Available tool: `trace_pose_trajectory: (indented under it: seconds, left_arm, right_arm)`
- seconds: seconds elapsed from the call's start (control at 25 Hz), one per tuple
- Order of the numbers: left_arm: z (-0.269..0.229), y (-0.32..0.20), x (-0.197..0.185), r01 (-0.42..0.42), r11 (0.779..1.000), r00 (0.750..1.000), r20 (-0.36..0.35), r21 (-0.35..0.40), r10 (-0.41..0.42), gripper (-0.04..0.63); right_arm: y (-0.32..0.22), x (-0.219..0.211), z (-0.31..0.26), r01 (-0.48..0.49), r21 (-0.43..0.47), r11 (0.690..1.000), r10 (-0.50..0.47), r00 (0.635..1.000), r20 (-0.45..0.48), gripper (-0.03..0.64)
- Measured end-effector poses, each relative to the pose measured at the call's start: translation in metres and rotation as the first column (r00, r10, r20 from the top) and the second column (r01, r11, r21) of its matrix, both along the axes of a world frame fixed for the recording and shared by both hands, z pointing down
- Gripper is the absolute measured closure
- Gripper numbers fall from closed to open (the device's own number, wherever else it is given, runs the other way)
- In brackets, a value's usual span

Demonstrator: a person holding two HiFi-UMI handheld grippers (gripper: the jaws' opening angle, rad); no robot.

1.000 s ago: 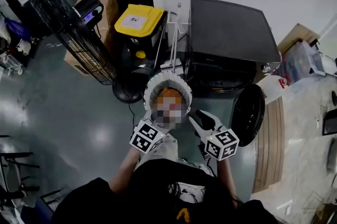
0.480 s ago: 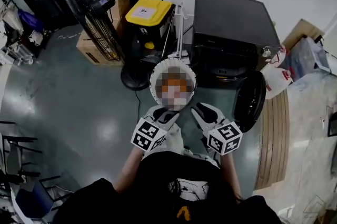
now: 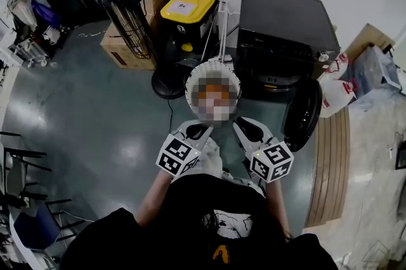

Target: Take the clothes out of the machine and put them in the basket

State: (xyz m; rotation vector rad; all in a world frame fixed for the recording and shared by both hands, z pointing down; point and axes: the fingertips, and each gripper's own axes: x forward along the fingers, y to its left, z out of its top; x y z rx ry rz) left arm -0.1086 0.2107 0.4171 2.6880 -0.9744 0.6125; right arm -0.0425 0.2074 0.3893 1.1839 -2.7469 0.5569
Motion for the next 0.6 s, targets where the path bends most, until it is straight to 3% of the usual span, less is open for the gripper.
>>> trace_pose_trajectory:
  seconds: [0.6]
  left_arm:
    - [-0.015,0.018,0.015,-0.07,0.997,0.998,0.006,0.034,0.07,0.592]
  right_arm:
    - [0.019,0.007,-0.015,-0.04,0.056,0.998,0.04,0.999,0.006,0.597]
